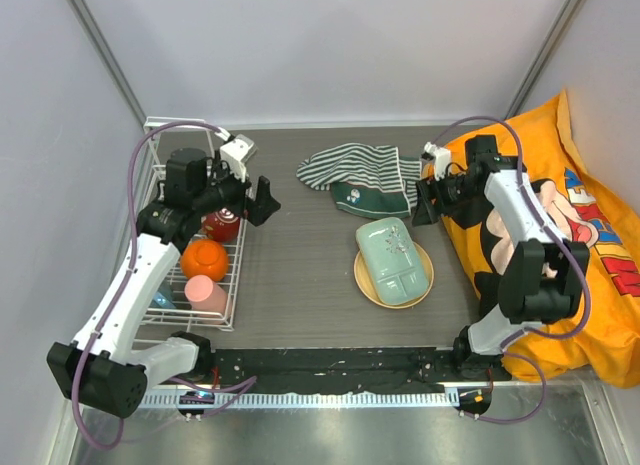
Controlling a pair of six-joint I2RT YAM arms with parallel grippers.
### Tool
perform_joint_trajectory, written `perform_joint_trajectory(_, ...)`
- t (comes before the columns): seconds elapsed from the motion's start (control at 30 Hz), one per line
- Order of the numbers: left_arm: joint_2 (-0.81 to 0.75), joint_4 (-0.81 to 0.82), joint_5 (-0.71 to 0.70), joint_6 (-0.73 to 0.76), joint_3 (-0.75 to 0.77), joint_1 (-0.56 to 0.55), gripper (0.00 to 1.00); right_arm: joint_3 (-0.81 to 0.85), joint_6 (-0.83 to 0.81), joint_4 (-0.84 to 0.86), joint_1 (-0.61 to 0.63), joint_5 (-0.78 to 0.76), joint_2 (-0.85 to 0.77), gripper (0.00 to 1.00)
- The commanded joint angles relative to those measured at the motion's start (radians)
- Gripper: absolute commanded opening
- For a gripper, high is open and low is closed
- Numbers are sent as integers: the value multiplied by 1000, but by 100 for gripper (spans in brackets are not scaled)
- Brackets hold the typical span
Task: Unload the mixed dishes from the dish rack
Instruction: Place the plate at the center of the board, then pick up the cup from the dish rack.
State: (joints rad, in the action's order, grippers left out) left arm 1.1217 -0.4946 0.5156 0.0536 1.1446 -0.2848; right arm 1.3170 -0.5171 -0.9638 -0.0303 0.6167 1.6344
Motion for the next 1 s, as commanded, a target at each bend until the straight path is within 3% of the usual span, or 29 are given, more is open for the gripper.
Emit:
perform_joint_trajectory(0.0, 12, 2, -261, 58, 63, 6, 100, 21, 127, 148, 0, -96, -148, 76)
perform_joint_trajectory(0.2, 53, -39, -483, 153, 104, 6, 100, -65, 233, 295, 24, -235, -313, 88)
perform_joint_trajectory(0.27, 64, -56, -509, 201, 115, 6, 100, -84, 247, 327, 30, -268, -346, 94)
perform_joint_trajectory(0.43, 79, -128, -588, 295, 133, 12, 100, -125, 301, 350, 95, -290, -401, 98)
perform_joint_trajectory(0.57, 70, -182, -559, 321, 138, 47, 100, -166, 334, 382, 160, -304, -418, 99)
perform_joint_trajectory(0.8, 75, -275, -413, 230, 153, 215, 100, -257, 381, 450, 240, -317, -424, 99)
perform_joint_trajectory(0.97, 58, -309, -362, 186, 132, 271, 100, -269, 381, 458, 257, -330, -432, 99)
